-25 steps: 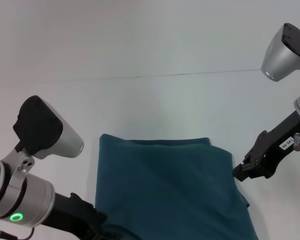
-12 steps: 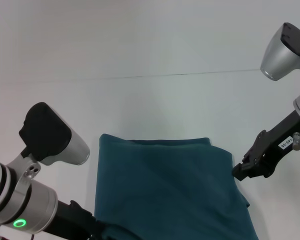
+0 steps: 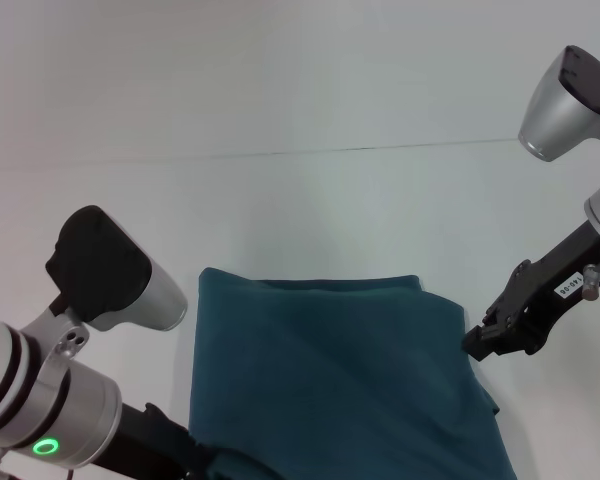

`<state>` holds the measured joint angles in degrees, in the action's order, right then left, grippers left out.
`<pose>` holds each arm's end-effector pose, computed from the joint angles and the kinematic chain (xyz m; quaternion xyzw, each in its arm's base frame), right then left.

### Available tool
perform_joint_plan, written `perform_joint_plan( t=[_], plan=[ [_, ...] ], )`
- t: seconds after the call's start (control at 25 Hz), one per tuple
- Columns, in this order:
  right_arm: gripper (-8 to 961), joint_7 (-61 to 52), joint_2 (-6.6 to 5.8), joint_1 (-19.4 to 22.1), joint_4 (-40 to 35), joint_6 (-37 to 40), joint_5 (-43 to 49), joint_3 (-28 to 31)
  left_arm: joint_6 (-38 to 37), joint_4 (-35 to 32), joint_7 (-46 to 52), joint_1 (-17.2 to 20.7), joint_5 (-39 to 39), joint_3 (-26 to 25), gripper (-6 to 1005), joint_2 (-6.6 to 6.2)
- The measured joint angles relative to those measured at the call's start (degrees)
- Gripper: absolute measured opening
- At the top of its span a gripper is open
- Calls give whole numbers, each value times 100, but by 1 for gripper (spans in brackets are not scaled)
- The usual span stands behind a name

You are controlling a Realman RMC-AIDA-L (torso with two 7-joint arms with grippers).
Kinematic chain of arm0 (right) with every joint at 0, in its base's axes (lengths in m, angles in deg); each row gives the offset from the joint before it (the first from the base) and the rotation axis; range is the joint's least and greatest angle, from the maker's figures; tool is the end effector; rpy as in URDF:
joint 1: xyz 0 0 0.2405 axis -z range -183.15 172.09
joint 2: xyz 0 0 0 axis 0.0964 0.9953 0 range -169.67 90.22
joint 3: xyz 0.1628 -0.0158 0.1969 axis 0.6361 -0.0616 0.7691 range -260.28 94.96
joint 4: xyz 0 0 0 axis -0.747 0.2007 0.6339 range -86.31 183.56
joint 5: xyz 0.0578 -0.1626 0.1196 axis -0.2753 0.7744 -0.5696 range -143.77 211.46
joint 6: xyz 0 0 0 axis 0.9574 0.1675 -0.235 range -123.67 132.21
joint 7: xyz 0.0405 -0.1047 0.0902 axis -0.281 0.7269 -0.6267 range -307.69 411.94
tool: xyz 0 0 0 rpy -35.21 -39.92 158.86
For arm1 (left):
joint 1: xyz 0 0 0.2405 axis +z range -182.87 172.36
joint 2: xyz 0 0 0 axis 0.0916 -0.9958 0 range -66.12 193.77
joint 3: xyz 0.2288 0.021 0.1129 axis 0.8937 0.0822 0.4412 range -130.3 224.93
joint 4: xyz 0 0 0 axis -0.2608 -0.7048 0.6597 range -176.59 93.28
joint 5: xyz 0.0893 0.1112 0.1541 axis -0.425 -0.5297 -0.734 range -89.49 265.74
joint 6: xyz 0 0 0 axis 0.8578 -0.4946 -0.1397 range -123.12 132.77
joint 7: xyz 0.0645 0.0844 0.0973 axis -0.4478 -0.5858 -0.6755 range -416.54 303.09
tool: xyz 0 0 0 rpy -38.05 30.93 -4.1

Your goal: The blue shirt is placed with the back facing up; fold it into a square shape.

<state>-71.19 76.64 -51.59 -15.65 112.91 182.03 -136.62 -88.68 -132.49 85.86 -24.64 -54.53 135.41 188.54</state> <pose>0.1809 0.3621 0.0481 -0.9486 0.2817 -0.1411 0.0291 -0.1734 0.2789 -0.0348 -0.9433 -0.2928 0.1337 0.0808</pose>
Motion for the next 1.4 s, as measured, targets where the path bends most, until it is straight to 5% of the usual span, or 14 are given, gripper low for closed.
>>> perform_joint_plan(
  t=[0.44, 0.68, 0.76, 1.4],
  plan=[
    [-1, 0, 9, 2, 12, -50, 0, 0, 145, 303, 46, -225, -5, 226, 498, -17],
    [-1, 0, 9, 15, 20, -78, 0, 0, 283, 331, 145, -246, -88, 259, 230, -18],
    [-1, 0, 9, 19, 20, -83, 0, 0, 324, 343, 195, -255, -163, 296, 43, -18],
    [0, -190, 11, -25, 83, -214, 0, 4, 283, -320, -215, 210, -150, 380, 53, 0]
  ],
)
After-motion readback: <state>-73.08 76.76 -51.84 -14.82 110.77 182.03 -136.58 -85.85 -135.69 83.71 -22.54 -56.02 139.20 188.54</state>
